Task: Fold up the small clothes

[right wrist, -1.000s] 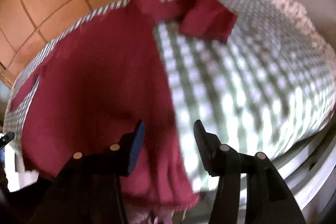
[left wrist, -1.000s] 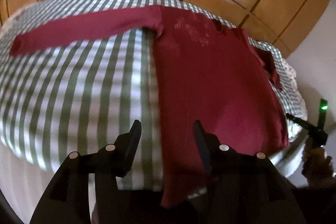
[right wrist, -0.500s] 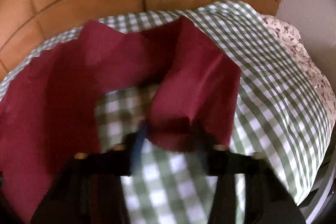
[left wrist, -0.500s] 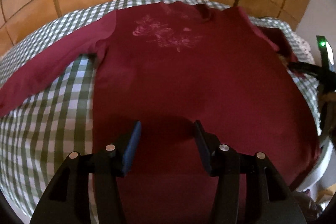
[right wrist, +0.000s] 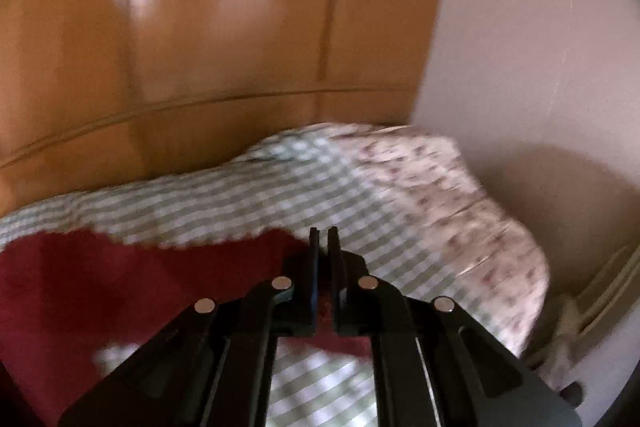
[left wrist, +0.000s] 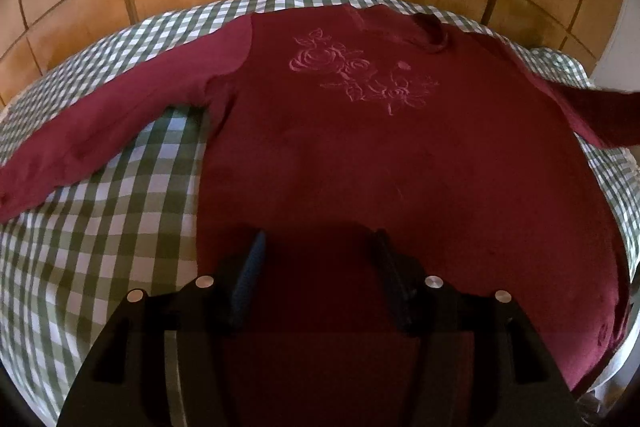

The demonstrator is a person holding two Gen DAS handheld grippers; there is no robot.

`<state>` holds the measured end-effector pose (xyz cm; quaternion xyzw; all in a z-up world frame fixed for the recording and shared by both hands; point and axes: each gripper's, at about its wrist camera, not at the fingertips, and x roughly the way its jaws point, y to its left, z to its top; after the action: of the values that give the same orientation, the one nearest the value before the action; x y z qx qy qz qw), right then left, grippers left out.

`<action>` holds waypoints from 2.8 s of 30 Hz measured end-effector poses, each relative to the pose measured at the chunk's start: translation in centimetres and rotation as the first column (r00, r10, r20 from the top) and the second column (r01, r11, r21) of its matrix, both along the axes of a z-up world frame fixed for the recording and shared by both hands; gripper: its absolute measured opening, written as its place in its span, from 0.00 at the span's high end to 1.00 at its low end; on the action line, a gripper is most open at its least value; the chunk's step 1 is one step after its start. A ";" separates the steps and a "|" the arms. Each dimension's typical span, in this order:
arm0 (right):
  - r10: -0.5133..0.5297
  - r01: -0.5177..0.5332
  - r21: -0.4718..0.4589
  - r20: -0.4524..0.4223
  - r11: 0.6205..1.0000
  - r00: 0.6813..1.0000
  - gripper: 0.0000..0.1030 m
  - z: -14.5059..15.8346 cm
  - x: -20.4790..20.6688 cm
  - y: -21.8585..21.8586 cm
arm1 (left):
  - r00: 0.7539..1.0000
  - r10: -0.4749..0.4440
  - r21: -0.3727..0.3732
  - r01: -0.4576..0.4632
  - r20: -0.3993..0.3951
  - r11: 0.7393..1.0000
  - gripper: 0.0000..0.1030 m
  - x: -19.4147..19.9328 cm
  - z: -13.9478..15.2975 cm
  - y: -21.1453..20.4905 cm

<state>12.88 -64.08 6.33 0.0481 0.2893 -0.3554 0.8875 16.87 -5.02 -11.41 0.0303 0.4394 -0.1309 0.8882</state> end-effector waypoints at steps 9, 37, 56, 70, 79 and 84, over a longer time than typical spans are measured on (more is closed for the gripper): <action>-0.080 0.078 0.259 -0.003 0.963 0.997 0.99 -5.4 0.2 -5.0 | 1.000 0.020 0.022 -0.019 -0.020 1.000 0.45 0.4 0.1 -0.4; -0.239 0.081 0.713 0.125 0.696 0.963 0.73 -15.1 -5.4 -8.3 | 0.999 0.041 0.028 -0.041 0.019 0.999 0.30 -0.8 -0.7 -0.5; -0.288 0.206 0.636 0.026 0.743 0.957 0.95 -16.5 -1.9 -11.6 | 0.998 0.059 0.046 -0.060 0.023 0.997 0.29 -0.6 -0.9 -0.9; 0.071 -0.170 0.560 0.195 0.811 0.978 0.95 -7.8 5.0 0.1 | 0.999 0.023 -0.012 -0.023 -0.024 1.000 0.20 -0.3 -0.3 0.1; 0.480 -0.516 0.501 0.212 0.695 0.852 0.95 -4.8 14.4 19.7 | 0.999 -0.013 -0.093 0.009 -0.039 0.996 0.04 -1.2 0.9 0.9; 0.622 -0.622 0.511 0.198 0.594 0.757 0.94 -5.6 17.0 28.8 | 0.999 0.008 -0.138 -0.014 -0.042 0.990 0.04 -1.2 1.9 2.1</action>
<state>29.92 -35.32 0.75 0.1956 0.3773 0.0746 0.9021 15.69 -2.94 -9.54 -0.0365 0.4478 -0.1567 0.8795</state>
